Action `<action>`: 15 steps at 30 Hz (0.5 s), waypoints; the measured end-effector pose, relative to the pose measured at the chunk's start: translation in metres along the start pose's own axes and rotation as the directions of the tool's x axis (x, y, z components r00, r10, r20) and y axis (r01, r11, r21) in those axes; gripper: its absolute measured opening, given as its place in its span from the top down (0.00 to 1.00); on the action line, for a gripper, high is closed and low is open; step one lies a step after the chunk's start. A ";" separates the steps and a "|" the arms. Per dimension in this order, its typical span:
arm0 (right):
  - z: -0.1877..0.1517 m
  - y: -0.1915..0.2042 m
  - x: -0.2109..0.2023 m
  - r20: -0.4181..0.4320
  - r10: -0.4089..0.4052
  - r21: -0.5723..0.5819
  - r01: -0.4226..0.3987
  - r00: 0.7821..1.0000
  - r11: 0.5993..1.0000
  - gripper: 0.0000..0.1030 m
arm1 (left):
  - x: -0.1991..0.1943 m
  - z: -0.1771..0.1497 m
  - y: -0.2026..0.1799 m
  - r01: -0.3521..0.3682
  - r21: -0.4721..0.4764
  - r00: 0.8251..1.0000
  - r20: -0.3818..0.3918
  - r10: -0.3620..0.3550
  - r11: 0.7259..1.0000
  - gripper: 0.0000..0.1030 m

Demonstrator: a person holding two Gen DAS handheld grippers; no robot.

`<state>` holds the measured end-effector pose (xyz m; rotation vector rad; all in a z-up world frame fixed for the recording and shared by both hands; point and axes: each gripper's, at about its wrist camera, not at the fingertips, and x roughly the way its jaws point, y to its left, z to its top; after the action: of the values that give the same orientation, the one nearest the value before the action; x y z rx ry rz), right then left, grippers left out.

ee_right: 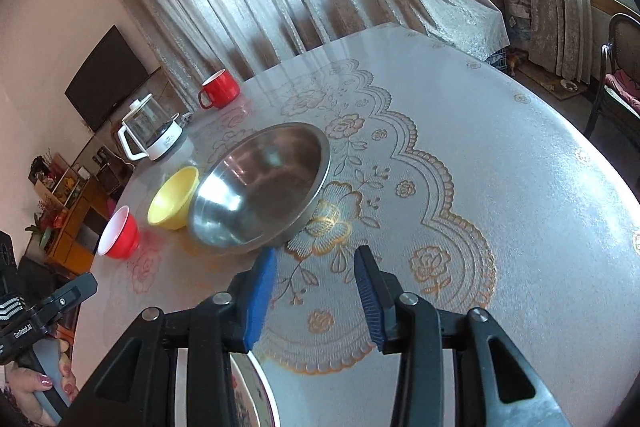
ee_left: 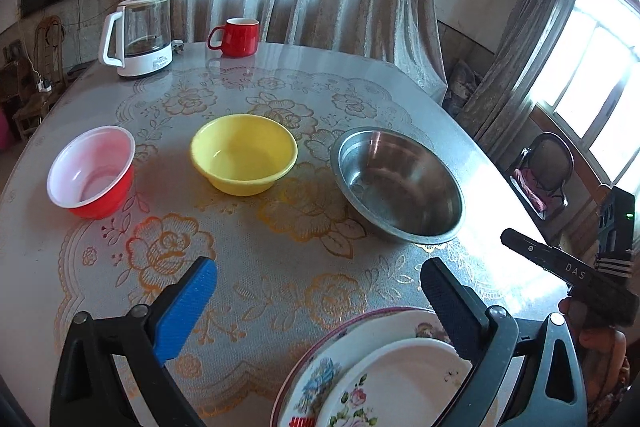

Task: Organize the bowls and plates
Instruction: 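Move both tools to the steel basin rim and close the right tool on it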

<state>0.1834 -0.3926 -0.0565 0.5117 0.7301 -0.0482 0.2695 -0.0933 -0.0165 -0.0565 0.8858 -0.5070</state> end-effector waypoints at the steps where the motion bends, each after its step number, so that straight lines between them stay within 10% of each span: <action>1: 0.004 -0.002 0.005 -0.007 -0.003 0.007 0.003 1.000 1.000 0.61 | 0.007 0.005 0.000 0.002 -0.005 1.000 -0.009 -0.002 1.000 0.01; 15: 0.049 0.001 0.080 -0.074 0.033 0.019 -0.032 0.997 0.999 0.61 | 0.080 0.041 -0.007 0.035 -0.021 0.995 -0.098 -0.036 0.999 0.01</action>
<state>0.2746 -0.4037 -0.0772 0.5450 0.7948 -0.0056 0.3396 -0.1419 -0.0463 -0.0656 0.9872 -0.5380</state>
